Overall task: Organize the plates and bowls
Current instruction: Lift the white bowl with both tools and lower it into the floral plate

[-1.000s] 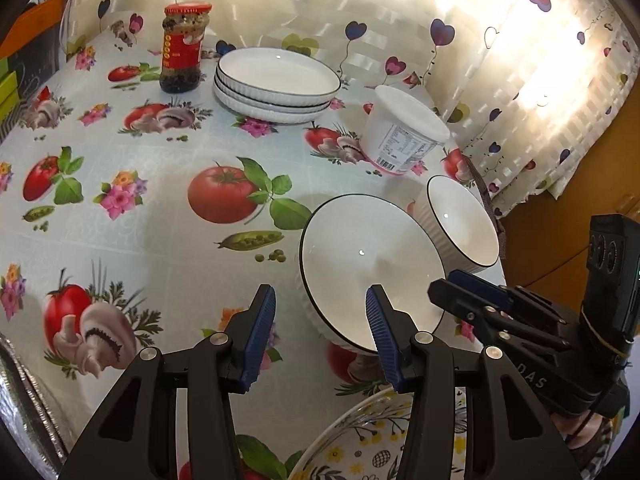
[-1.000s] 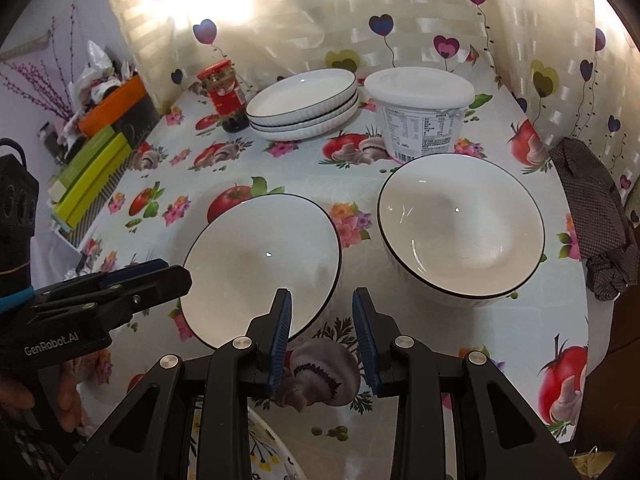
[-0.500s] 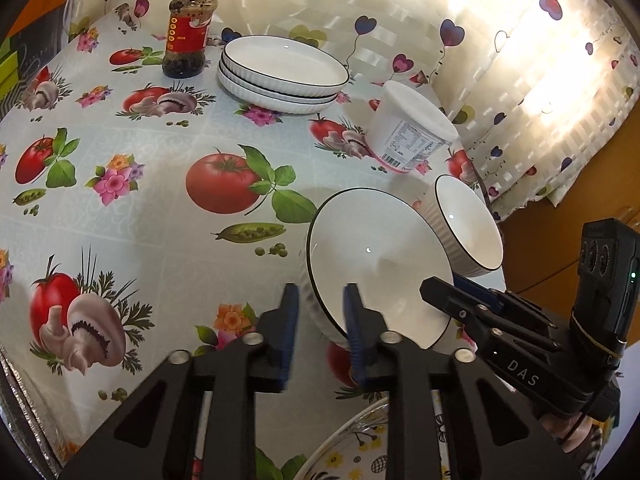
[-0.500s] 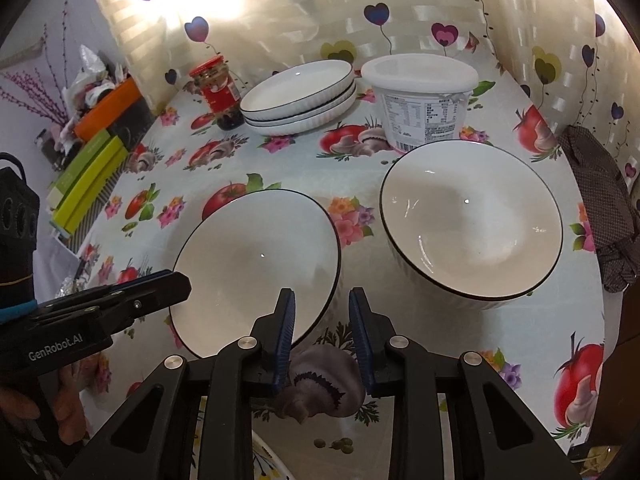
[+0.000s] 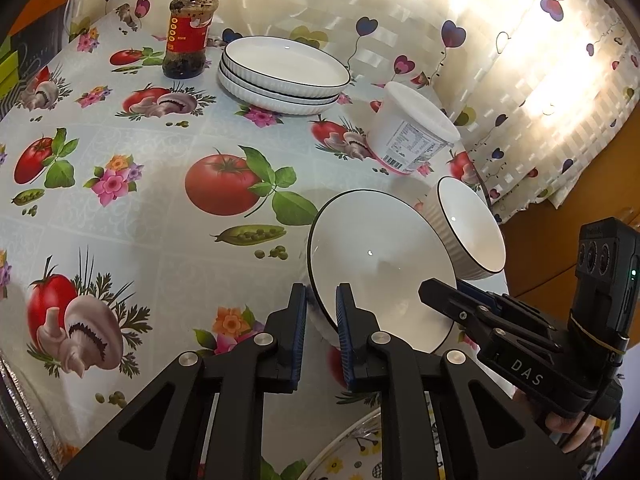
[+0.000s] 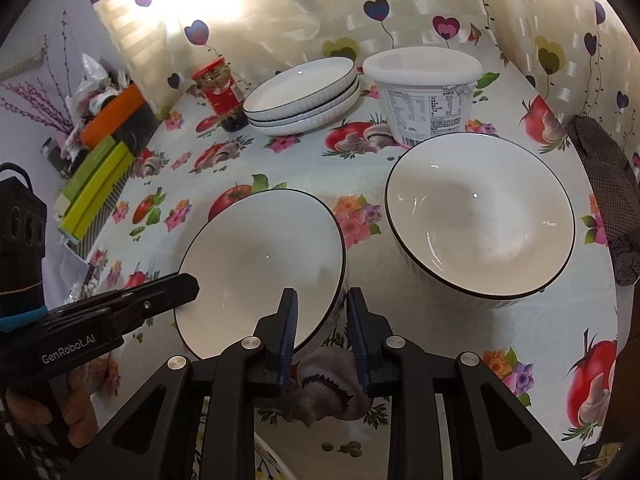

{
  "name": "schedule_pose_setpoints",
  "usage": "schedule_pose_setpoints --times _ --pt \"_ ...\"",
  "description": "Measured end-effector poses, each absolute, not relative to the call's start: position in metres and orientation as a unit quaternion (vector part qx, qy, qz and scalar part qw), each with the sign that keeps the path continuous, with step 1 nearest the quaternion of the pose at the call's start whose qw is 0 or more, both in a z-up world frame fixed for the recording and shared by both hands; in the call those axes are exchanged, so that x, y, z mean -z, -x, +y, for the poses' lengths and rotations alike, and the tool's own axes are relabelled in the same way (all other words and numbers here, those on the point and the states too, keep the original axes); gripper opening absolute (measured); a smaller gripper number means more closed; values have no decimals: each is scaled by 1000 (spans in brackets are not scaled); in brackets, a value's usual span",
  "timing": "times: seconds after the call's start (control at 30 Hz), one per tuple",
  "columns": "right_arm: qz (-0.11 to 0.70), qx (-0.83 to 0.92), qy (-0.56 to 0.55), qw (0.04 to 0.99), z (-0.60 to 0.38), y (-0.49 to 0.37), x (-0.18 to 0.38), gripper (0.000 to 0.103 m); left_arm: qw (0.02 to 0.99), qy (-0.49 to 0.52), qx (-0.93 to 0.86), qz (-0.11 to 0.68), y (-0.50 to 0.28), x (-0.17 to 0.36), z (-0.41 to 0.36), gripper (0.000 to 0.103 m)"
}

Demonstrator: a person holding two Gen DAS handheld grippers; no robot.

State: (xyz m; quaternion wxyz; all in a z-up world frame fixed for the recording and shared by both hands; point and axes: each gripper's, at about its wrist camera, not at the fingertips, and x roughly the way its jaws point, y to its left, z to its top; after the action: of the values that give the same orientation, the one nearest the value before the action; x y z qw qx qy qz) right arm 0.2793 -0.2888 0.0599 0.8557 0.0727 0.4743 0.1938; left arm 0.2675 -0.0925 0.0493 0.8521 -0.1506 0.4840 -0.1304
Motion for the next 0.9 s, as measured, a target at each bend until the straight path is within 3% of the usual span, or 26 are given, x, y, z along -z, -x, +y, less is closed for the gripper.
schedule_pose_setpoints --times 0.9 --pt "464 -168 -70 867 -289 -268 -71 20 860 153 137 467 -258 -62 -93 16"
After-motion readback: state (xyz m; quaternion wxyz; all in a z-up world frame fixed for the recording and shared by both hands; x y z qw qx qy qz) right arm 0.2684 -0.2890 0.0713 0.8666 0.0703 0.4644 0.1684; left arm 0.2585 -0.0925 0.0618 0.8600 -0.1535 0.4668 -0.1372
